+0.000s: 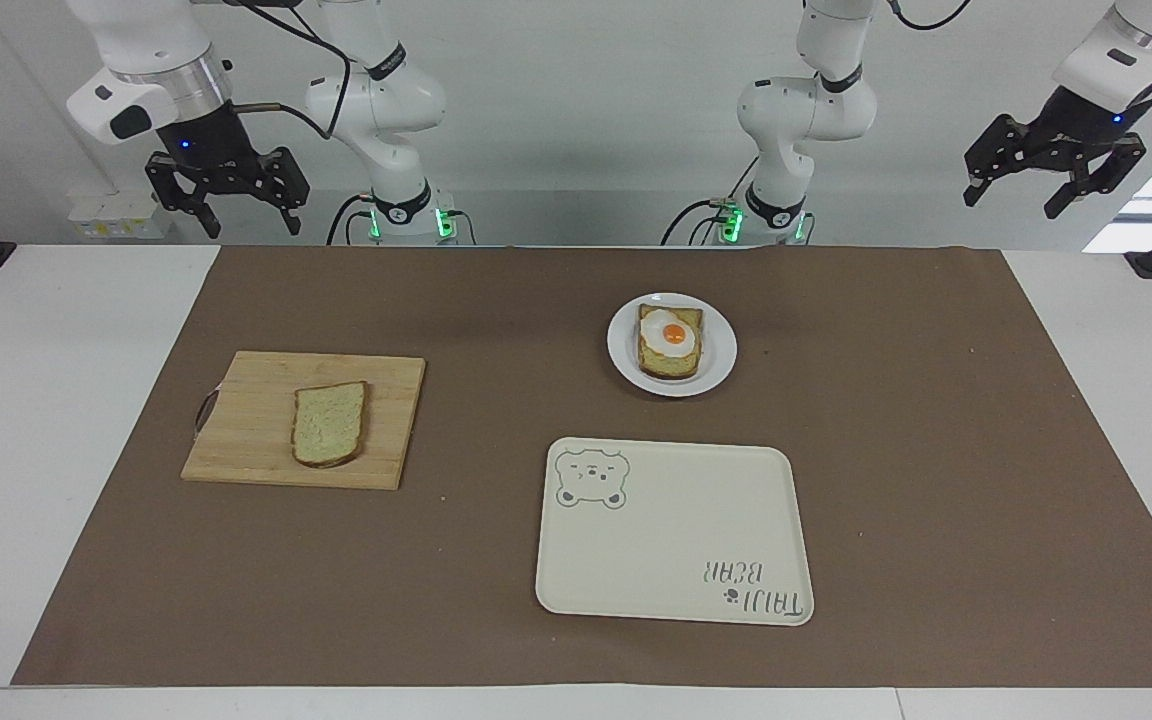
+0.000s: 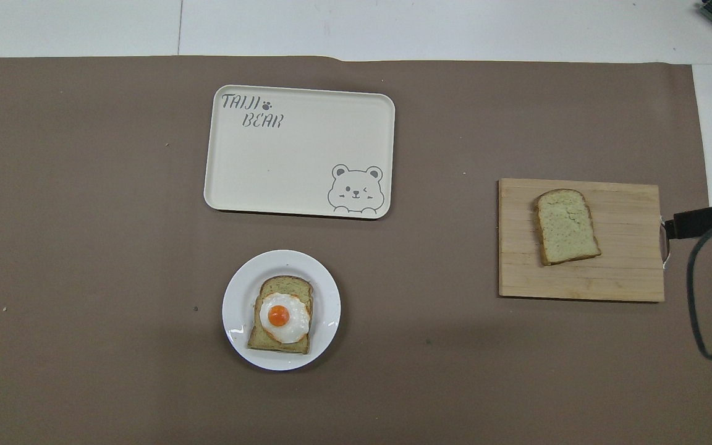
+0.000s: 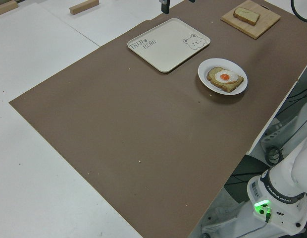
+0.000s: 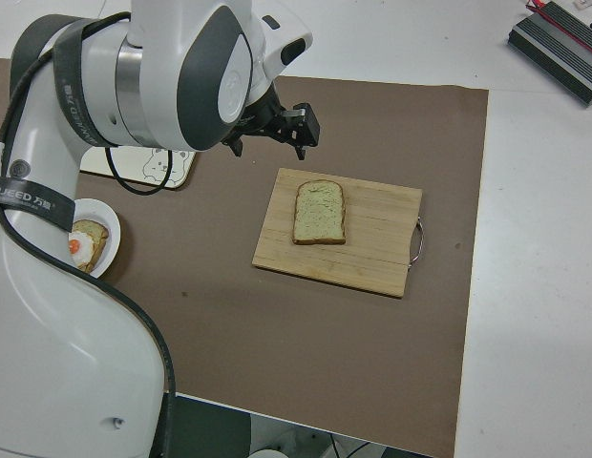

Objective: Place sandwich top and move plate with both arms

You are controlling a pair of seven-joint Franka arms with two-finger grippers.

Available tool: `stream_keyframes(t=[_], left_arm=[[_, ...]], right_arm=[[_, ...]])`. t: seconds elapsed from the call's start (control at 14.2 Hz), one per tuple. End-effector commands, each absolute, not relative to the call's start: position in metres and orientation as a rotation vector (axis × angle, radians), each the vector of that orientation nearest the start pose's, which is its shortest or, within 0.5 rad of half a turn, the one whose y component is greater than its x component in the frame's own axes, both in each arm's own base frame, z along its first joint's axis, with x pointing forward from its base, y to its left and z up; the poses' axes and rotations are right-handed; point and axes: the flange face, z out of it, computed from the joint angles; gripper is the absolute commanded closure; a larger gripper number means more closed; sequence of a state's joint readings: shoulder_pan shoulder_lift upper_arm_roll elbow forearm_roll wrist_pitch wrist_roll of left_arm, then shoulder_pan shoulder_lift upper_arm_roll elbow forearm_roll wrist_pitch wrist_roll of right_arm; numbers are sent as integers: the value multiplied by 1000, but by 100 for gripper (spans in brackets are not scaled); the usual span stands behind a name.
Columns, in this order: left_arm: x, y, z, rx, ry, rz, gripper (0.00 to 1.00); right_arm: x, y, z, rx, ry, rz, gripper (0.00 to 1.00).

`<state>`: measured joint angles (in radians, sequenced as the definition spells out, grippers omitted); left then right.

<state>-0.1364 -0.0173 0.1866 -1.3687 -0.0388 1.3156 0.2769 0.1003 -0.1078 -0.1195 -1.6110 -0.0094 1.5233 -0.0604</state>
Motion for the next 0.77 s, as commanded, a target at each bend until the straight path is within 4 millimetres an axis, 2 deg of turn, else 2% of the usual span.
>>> stream_keyframes(t=[0.0, 0.7], left_arm=[[510, 18, 705, -3166, 375, 51, 0], [508, 16, 705, -3168, 383, 51, 0]], right_arm=[[513, -18, 662, -3139, -43, -35, 0], [513, -20, 661, -3139, -43, -30, 0]])
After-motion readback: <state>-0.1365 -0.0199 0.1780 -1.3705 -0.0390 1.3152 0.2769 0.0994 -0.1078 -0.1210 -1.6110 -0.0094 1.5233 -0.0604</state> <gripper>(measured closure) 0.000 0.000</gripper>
